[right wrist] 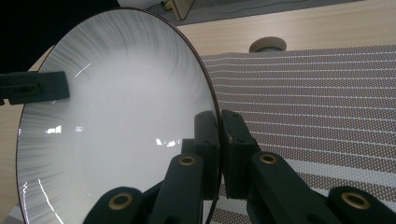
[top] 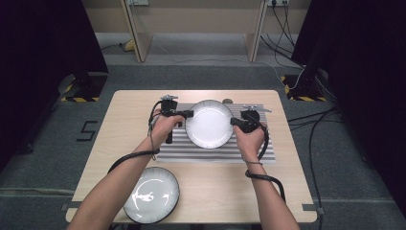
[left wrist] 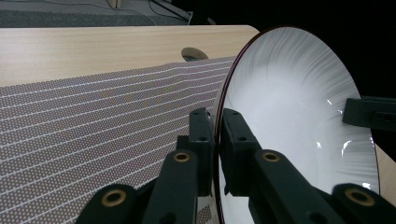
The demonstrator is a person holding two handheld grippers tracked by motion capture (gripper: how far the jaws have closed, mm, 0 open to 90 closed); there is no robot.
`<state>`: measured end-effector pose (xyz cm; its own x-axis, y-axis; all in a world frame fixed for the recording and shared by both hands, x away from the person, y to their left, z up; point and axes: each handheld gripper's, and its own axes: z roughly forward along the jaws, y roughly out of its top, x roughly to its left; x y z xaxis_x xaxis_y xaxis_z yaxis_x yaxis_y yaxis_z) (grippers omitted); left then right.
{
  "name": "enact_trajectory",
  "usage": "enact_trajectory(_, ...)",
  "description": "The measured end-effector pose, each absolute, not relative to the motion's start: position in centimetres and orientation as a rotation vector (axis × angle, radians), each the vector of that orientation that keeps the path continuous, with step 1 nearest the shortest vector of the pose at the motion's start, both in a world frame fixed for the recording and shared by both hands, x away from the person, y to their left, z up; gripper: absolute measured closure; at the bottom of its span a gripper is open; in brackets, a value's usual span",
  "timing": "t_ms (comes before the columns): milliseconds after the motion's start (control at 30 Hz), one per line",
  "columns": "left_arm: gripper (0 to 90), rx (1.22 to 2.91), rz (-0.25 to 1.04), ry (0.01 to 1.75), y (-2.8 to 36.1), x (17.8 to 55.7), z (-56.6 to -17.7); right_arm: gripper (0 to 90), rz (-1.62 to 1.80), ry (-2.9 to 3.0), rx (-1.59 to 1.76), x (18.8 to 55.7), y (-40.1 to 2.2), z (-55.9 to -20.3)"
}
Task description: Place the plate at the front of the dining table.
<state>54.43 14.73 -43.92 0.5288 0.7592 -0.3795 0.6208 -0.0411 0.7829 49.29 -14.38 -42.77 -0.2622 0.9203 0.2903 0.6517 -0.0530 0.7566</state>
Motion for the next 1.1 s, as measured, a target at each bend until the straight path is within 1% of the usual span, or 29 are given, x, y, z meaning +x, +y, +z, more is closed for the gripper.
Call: enact_trajectory(1100,82.3,1.733,0.156,1.195,12.5,56.2,-45.1,86.1,1.184,1.890,1.702,50.7,-16.1,-43.6)
